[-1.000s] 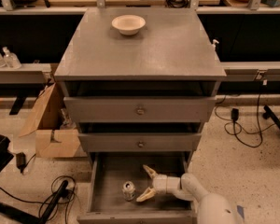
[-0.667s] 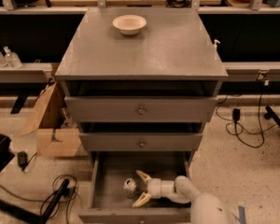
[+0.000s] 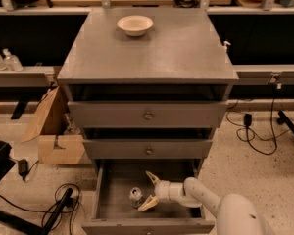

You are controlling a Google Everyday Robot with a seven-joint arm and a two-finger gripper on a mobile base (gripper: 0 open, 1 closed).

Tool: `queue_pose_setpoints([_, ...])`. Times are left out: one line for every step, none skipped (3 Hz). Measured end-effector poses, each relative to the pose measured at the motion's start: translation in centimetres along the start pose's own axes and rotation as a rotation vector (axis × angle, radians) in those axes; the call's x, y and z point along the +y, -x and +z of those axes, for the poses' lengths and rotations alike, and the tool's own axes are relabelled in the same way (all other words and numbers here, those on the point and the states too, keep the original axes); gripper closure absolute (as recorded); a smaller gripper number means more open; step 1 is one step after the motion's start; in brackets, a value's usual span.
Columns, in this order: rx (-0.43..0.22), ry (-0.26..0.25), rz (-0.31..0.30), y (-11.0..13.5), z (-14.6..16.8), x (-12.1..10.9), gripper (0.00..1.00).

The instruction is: Pick 7up can from bottom drawer and place on counter

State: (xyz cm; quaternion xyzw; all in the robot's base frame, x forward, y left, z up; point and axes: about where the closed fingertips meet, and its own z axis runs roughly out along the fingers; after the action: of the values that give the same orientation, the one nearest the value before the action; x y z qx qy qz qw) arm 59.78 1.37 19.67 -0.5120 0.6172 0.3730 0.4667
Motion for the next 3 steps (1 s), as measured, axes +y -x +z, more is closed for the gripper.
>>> queue_pose_setpoints([0.005, 0.020, 0.015, 0.0, 1.0, 1.6, 0.00])
queue_pose_setpoints([-0.023, 0.035, 0.017, -0.1, 1.8, 1.4, 0.00])
queue_pose_setpoints([-0.041, 0.059, 0.018, -0.1, 2.7, 1.4, 0.12])
